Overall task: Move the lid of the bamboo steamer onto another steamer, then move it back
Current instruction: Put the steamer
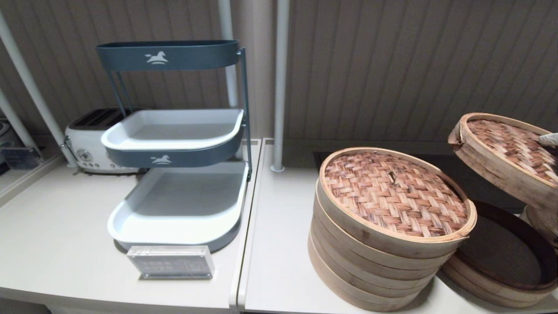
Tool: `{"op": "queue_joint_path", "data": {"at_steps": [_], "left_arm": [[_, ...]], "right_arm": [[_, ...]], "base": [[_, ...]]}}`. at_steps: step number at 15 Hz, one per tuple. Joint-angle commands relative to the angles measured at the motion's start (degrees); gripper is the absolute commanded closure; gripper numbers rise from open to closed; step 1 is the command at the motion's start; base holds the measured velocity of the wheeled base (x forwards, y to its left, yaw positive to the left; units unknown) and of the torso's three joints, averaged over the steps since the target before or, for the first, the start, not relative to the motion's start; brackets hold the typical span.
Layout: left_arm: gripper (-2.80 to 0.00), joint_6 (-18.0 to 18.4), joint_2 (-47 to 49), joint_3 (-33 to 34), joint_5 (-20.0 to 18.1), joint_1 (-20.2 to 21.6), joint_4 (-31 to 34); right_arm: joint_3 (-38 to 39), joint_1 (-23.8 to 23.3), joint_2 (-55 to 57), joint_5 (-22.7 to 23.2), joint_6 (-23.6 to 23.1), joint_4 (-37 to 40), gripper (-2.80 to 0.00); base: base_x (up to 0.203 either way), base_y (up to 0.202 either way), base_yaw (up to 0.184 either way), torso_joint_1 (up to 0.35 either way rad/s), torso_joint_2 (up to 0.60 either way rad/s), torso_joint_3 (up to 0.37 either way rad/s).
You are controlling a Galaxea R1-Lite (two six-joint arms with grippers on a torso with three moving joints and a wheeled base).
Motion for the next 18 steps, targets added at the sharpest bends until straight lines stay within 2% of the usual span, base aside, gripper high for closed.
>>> {"op": "queue_joint_path", "data": {"at_steps": [1,8,18], "left_arm": [[0.0,0.0,-0.02,1.58,-0.03,0.0,-0.03],[0.0,0.0,-0.02,1.58,-0.03,0.0,-0.03],[0.0,0.0,-0.02,1.58,-0.03,0.0,-0.03]], "right_arm": [[0.85,-1.91,1.47,0.23,-0.29,0.02,0.0],[8.53,-5.15,4.66,0.5,-1.01,-7.29,0.0],[18.81,-6.82,9.24,0.86,-1.54,-18.67,0.0]], "base": [[0.0,0.0,0.0,0.0,0.0,0.0],[0.0,0.0,0.0,0.0,0.0,0.0],[0.0,0.0,0.0,0.0,0.0,0.0]]}}
